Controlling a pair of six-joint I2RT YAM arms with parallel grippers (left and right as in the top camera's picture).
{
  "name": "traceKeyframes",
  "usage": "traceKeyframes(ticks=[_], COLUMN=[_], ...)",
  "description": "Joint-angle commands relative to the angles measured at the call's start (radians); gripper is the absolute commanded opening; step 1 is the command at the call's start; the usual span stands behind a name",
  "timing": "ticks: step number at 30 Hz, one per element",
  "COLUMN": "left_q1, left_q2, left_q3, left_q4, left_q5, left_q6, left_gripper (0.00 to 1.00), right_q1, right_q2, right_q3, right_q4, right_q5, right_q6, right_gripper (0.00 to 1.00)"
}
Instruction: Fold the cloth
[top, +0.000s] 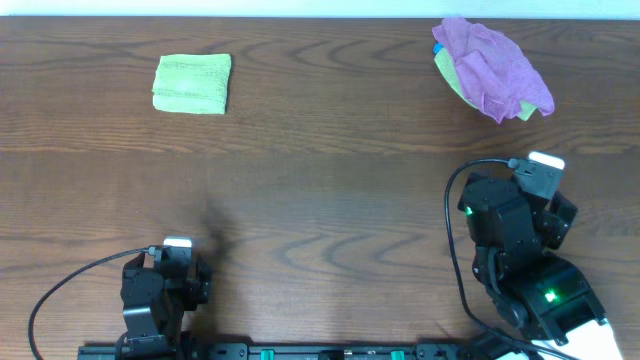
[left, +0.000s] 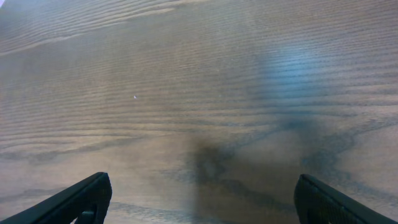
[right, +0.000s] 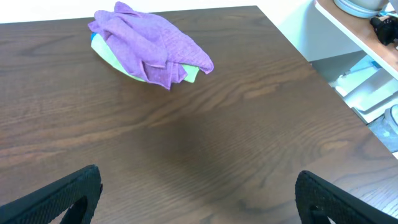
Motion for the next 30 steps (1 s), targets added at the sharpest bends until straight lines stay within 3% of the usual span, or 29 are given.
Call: traceKeyframes(ticks=[1,9,17,21,30], left_q1=[0.003,0.002,0.002,0.002,0.002], left_q2=[-0.007,-0.007,-0.007,-0.007,-0.007], left_q3=[-0.024,-0.024,-0.024,-0.024,-0.024], left_q4=[-0.008,-0.007,-0.008,-0.007,-0.007], left_q5=[-0.003,-0.003,-0.003,-0.003,-0.003], left_q6=[-0.011,-0.011,-0.011,-0.012,-0.011], left_gripper=[0.95,0.95,0.95,0.95,0.95], right_q1=[-0.006,-0.021,-0.277,-0.357,-0.425], right_q2=[-0.001,-0.033,-0.353,-0.475,-0.796], right_q3=[-0.005,-0.005,-0.007,-0.042,-0.373], right_q4=[0.0,-0.023,-0.125,-0.149,0.004], right_q5=[0.008,0.024,-0.224,-0.212,-0.269], right_q6=[0.021,0.01,0.01,-0.058,-0.095], right_gripper=[0.99,0.99,0.99,0.99,0.99])
